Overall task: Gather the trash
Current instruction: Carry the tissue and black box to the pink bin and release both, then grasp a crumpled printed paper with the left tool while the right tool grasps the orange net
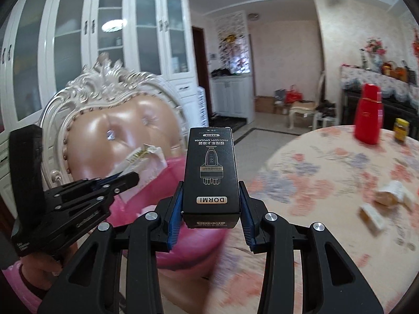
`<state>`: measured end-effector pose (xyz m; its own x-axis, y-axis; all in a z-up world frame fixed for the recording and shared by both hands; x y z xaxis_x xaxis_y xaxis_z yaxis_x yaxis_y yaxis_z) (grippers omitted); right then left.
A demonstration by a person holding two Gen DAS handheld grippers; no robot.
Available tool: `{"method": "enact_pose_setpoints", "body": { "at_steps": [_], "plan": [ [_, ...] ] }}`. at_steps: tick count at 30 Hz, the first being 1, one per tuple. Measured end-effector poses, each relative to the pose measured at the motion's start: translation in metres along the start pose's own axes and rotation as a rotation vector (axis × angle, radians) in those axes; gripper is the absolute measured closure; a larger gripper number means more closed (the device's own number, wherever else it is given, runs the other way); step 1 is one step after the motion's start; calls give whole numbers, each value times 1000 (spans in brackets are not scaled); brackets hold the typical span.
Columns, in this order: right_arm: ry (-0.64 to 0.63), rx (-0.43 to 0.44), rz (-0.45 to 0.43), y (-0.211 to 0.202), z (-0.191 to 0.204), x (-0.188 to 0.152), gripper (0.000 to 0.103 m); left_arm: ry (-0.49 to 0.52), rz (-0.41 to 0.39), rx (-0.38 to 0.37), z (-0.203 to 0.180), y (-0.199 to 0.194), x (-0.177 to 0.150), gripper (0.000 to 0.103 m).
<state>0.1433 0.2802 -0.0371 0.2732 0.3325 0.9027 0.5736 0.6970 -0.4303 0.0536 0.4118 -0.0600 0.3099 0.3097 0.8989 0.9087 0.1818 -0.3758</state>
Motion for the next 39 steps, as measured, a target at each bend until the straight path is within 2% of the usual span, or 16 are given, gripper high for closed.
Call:
{"method": "enact_pose_setpoints", "body": {
  "at_steps": [6,7,8,10,13,15,17,18,20,23,28,32,39],
  "plan": [
    [-20,67,25,39,35,2,62,-36,6,28,50,10,6,91],
    [-29,74,26,42,39,0,50,-30,5,39,55,11,7,82],
    [-37,71,24,45,41,-2,41,-27,5,54,59,12,9,66],
    [-31,75,25,45,37,-5,41,-31,-19,84,67,7,10,52],
    [-35,38,33,43,27,-9,41,-56,-27,94,73,1,7,50],
    [-30,17,38,37,11,-13,41,-62,-30,105,68,0,5,44],
    [-20,-18,42,29,-10,-19,41,-63,-41,108,58,-3,2,32],
    [-13,-34,44,26,-21,-21,41,-60,-50,106,49,-4,2,29],
    [13,-79,49,17,-48,-27,41,-47,-64,76,24,2,4,15],
    [49,-143,60,8,-87,-34,41,15,-77,3,-23,15,11,5],
    [140,-284,64,-18,-172,-45,41,139,-34,-123,-114,60,22,5],
    [206,-399,73,-41,-240,-58,41,184,-3,-185,-173,100,24,5],
    [304,-597,112,-76,-357,-86,41,227,75,-290,-278,201,30,5]
  ]
}}
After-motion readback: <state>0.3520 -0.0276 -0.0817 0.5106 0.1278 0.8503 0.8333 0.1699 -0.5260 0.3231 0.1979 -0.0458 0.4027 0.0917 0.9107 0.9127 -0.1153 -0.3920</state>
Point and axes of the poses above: each gripper's, at about its wrist camera, not at the fingertips, and y roughly the way its jaws point, z to its left, x to its top, the point moved 7 cm from there along y, roughly the way its jaws point, and after that the axes turned 15 degrees about -x, right-handed, at the moved point
